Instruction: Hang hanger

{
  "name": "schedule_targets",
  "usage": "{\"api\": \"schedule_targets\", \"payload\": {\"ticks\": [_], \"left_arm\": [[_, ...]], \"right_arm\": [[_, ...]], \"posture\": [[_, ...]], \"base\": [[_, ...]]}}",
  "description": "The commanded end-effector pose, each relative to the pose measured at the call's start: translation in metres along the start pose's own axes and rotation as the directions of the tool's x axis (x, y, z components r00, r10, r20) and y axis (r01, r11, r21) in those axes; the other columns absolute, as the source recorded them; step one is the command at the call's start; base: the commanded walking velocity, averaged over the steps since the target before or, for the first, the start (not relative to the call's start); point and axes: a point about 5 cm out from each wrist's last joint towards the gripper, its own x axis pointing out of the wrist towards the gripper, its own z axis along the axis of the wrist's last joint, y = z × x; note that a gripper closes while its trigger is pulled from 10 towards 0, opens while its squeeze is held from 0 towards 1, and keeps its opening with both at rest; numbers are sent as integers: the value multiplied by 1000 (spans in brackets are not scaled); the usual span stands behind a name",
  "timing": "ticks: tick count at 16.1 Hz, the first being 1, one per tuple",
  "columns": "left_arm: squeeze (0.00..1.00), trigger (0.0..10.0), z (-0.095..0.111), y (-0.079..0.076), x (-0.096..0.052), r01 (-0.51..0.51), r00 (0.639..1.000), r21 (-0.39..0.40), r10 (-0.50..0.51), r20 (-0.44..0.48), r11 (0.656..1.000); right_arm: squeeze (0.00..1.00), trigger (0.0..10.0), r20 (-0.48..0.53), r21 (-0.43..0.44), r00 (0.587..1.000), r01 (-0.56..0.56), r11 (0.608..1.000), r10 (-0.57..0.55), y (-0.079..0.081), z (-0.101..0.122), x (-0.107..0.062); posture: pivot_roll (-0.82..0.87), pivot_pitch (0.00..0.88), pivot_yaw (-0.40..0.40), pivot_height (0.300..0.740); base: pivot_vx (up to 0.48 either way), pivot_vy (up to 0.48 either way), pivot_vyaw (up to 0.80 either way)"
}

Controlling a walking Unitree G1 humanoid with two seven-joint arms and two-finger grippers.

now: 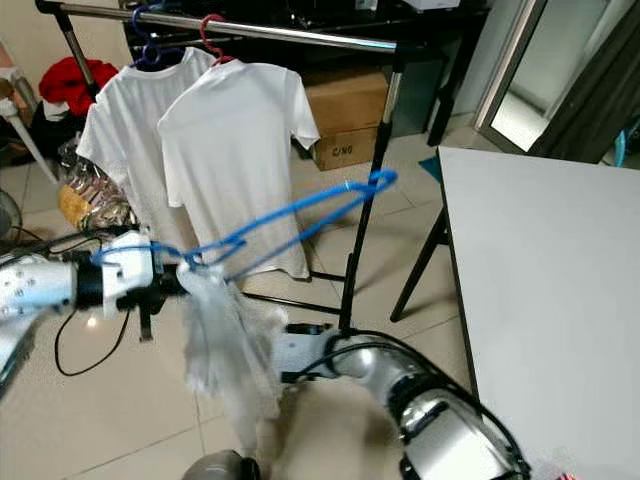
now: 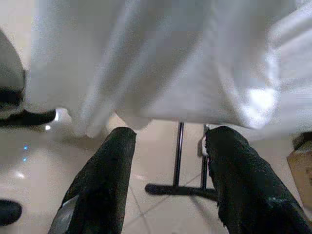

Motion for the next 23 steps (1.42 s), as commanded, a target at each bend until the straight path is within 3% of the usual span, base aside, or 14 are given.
{"api": "schedule_targets", "payload": {"ticks": [1, 6, 7, 8, 12, 18, 20, 21, 22, 23], "left_arm": [[0, 10000, 9, 2, 2, -10, 1000, 26, 9, 28, 1000], [0, 10000, 23, 10, 6, -30, 998, 73, 26, 59, 997], [0, 10000, 24, 11, 6, -33, 998, 75, 29, 59, 997], [0, 10000, 24, 12, 6, -37, 998, 76, 33, 60, 996], [0, 10000, 25, 13, 5, -51, 997, 76, 46, 60, 996], [0, 10000, 28, 15, 8, -56, 996, 81, 50, 75, 995], [0, 10000, 28, 15, 9, -57, 996, 80, 51, 78, 995], [0, 10000, 28, 15, 10, -59, 995, 79, 52, 81, 995], [0, 10000, 29, 15, 10, -60, 995, 78, 53, 83, 995], [0, 10000, 29, 14, 10, -60, 995, 78, 53, 84, 995]], "right_arm": [[0, 10000, -3, 20, 1000, -28, 999, 28, 7, -1, 2], [0, 10000, 109, 62, 978, -184, 981, 177, 26, 25, 15], [0, 7294, 114, 74, 973, -208, 975, 198, 29, 25, 15], [0, 0, 116, 78, 972, -213, 974, 203, 29, 24, 14], [0, 0, 142, 172, 972, -210, 963, 186, 27, 25, 15], [0, 0, 157, 209, 973, -203, 957, 172, 27, 34, 20], [0, 1725, 150, 233, 978, -178, 956, 145, 24, 35, 21], [0, 9137, 143, 258, 983, -146, 955, 112, 19, 37, 22], [0, 10000, 139, 279, 986, -125, 952, 88, 16, 38, 23], [0, 10000, 135, 304, 988, -109, 946, 70, 12, 39, 23]], "posture": [[137, 0, 26, 740], [144, 0, 17, 740], [144, 0, 16, 740], [145, 0, 15, 740], [142, 0, 14, 740], [139, 0, 15, 740], [139, 0, 15, 740], [139, 0, 15, 740], [141, 0, 15, 740], [139, 0, 17, 740]], "base": [[0, 0, 0], [0, 0, 0], [0, 0, 0], [0, 0, 0], [0, 0, 0], [0, 0, 0], [0, 0, 0], [0, 0, 0], [0, 0, 0], [0, 0, 0]]}}
